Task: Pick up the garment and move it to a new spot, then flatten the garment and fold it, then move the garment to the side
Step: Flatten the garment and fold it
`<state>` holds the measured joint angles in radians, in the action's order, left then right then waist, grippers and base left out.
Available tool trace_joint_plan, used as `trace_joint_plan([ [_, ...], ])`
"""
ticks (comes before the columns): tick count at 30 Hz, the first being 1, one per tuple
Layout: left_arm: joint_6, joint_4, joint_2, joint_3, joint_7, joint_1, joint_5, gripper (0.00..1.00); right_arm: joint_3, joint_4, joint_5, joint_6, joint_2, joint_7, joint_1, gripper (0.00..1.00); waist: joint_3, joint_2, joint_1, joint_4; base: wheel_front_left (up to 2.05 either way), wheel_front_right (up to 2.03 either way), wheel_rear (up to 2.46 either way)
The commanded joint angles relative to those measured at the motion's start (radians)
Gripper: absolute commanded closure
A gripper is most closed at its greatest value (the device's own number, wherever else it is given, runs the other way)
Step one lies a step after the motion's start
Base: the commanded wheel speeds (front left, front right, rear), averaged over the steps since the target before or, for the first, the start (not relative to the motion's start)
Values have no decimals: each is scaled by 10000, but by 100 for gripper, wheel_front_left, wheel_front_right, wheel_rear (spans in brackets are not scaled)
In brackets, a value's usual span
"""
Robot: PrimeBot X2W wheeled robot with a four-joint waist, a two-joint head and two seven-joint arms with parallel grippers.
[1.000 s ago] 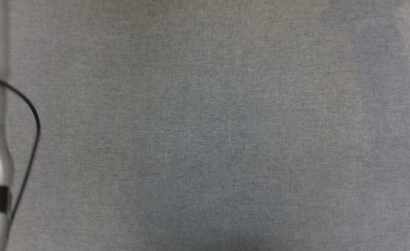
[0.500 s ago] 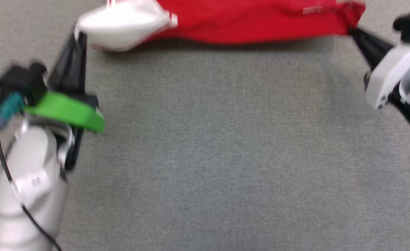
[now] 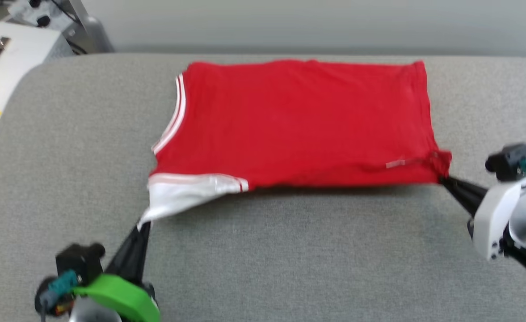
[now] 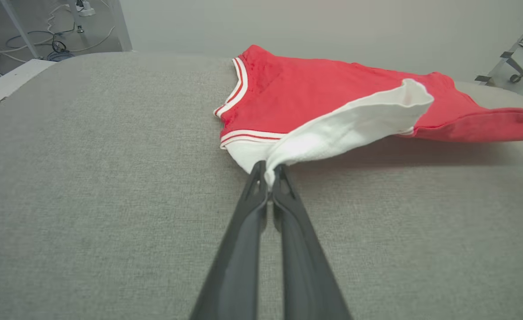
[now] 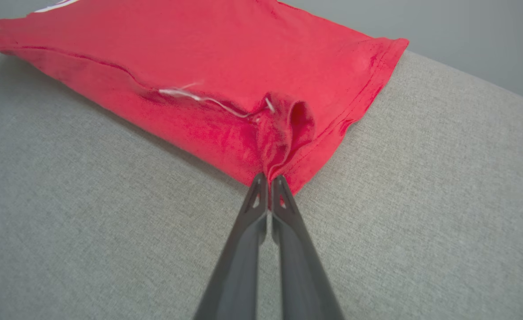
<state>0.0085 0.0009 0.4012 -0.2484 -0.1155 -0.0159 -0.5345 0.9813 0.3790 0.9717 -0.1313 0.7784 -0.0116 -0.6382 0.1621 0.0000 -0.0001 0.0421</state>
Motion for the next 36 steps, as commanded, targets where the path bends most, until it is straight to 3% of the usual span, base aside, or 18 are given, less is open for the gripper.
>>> trace_joint_plan([
  [1, 108, -100, -8, -29, 69, -381, -30, 100, 39, -40, 83, 6, 136, 14, 363, 100, -692, 0, 1, 122, 0, 0, 0],
  [10, 131, -419, -48, -395, 733, -2212, -672, 100, -41, -141, 495, 6, 561, -64, 2173, 100, -1292, 0, 1, 239, 0, 0, 0],
  [22, -43, -245, -87, -778, 1045, -2968, -1034, 100, -775, -333, 700, 6, 758, -69, 3947, 100, -1502, 0, 1, 271, 0, 0, 0],
  [29, -318, -137, 110, -811, 754, -2023, -638, 100, -1488, -506, 463, 6, 554, -83, 4084, 100, -1436, 0, 1, 220, 0, 0, 0],
  [36, -874, 459, 437, -997, 1010, 278, -212, 100, -2385, -709, 181, 6, 253, -24, 3908, 100, -985, 0, 1, 142, 0, 0, 0],
])
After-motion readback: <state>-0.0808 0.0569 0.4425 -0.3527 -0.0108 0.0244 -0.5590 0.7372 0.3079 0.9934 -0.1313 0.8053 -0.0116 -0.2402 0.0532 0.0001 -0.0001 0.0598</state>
